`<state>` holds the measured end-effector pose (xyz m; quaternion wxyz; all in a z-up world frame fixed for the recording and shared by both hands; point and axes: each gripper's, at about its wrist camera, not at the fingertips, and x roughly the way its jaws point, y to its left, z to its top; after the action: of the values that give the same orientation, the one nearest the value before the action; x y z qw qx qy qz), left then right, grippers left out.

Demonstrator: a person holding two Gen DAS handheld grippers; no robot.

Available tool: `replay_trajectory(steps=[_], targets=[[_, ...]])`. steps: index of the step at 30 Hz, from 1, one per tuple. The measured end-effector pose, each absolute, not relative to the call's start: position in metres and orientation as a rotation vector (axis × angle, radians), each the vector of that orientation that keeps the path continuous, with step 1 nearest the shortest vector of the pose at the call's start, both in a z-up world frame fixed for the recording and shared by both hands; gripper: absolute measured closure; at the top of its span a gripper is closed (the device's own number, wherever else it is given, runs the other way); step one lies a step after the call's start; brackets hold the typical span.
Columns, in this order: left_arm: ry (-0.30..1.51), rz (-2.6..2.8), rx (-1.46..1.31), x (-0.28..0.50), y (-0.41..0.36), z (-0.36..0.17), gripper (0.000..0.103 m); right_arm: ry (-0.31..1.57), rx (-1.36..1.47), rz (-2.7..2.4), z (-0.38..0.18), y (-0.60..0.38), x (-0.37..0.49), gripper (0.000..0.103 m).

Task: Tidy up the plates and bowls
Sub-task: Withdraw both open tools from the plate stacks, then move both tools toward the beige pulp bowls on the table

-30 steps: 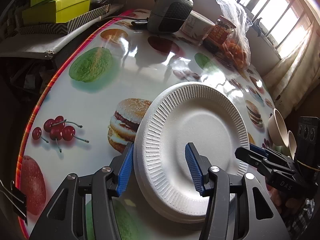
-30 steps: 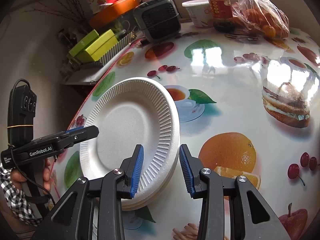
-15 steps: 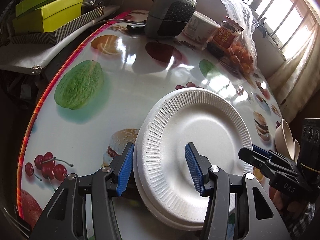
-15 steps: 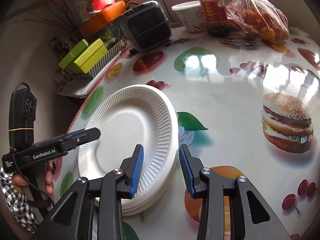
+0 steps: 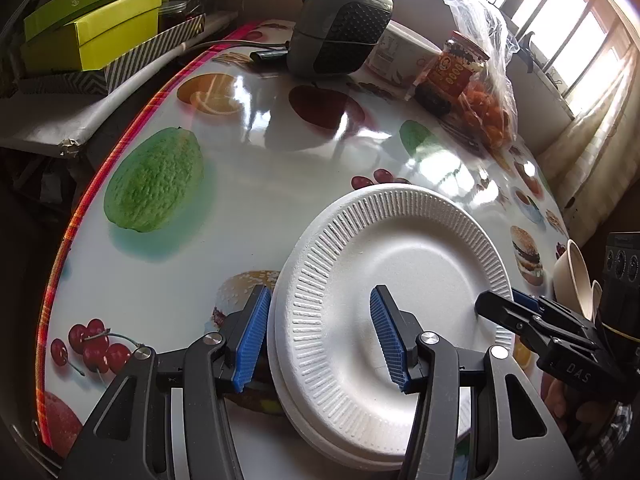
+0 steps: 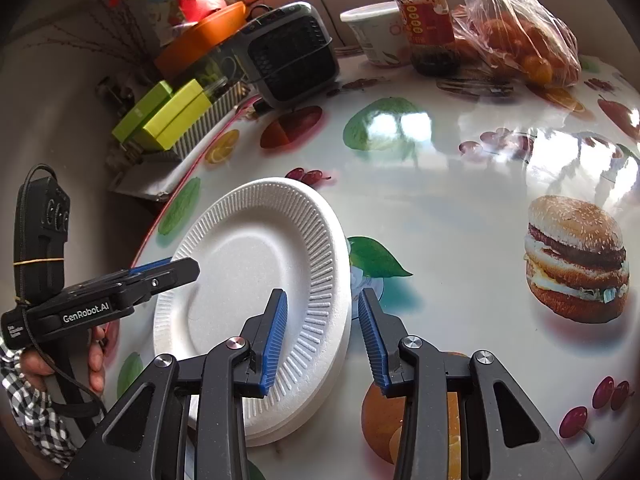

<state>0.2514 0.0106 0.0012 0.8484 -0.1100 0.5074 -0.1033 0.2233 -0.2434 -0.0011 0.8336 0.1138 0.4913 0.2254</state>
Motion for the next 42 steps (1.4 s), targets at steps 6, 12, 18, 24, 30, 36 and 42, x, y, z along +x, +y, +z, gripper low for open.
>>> replay_trajectory(steps=[6, 12, 18, 24, 30, 36, 42], targets=[[1.046, -0.193, -0.224, 0.245, 0.015, 0.010, 0.050, 1.024, 0.247, 0.461, 0.003, -0.248, 0.218, 0.061], [0.990, -0.193, -0.217, 0.227, 0.014, 0.032, 0.050, 0.959, 0.262, 0.420, 0.022, -0.263, 0.196, 0.055], [0.944, -0.262, -0.168, 0.199, -0.014, 0.058, 0.050, 0.849, 0.281, 0.338, 0.053, -0.293, 0.150, 0.049], [0.937, -0.399, -0.135, 0.174, -0.064, 0.065, 0.050, 0.781, 0.246, 0.162, 0.076, -0.341, 0.097, 0.046], [0.928, -0.540, -0.070, 0.152, -0.124, 0.061, 0.046, 0.741, 0.234, -0.002, 0.086, -0.395, 0.045, 0.046], [0.948, -0.635, -0.029, 0.138, -0.179, 0.058, 0.045, 0.760, 0.230, -0.105, 0.084, -0.436, 0.013, 0.046], [0.964, -0.694, 0.019, 0.128, -0.220, 0.055, 0.045, 0.752, 0.239, -0.157, 0.086, -0.465, -0.006, 0.046]])
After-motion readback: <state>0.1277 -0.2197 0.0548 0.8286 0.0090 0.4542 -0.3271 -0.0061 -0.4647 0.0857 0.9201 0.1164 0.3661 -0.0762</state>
